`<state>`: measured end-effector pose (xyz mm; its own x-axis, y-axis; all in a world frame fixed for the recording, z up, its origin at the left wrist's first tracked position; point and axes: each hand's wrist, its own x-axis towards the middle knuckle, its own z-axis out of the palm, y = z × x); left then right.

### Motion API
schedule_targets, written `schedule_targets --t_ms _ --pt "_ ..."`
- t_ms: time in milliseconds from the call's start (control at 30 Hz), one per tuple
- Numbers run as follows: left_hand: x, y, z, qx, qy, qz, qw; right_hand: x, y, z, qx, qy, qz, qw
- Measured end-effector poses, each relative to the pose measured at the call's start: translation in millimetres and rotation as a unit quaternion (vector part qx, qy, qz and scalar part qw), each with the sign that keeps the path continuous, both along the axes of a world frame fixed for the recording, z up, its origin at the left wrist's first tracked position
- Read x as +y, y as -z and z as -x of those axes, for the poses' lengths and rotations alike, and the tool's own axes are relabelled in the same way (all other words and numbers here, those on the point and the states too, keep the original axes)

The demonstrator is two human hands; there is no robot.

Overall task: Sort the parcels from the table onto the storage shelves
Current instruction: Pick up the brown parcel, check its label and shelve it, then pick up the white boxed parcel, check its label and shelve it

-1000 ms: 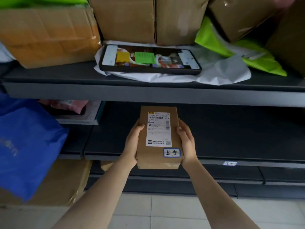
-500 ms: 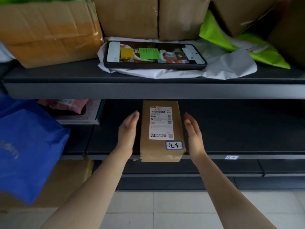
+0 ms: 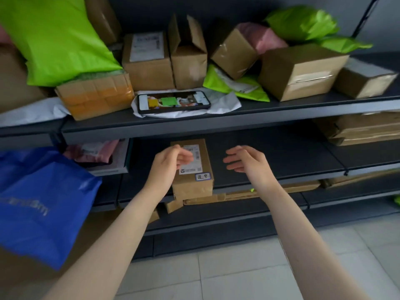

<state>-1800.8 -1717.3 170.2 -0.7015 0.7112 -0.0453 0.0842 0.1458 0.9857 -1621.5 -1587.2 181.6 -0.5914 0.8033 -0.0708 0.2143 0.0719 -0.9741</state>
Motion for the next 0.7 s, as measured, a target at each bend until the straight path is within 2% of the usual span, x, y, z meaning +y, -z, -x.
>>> schedule_targets --t_ms 167,433,533,700 --pt "1 -48 -80 0.004 0.051 0.001 0.999 -16 -41 -91 0.046 0.068 -0.015 0.997" --pt "27 -122 -254 -0.073 0.099 -0.052 0.991 -32 -80 -265 0.117 0.179 0.021 0.977" --pt "49 -142 -324 -0.089 0.151 -0.044 0.983 -27 -94 -339 0.151 0.223 0.026 0.963" --pt "109 -188 -428 -0.089 0.237 -0.051 0.966 -4 -134 -451 0.207 0.3 -0.032 0.931"
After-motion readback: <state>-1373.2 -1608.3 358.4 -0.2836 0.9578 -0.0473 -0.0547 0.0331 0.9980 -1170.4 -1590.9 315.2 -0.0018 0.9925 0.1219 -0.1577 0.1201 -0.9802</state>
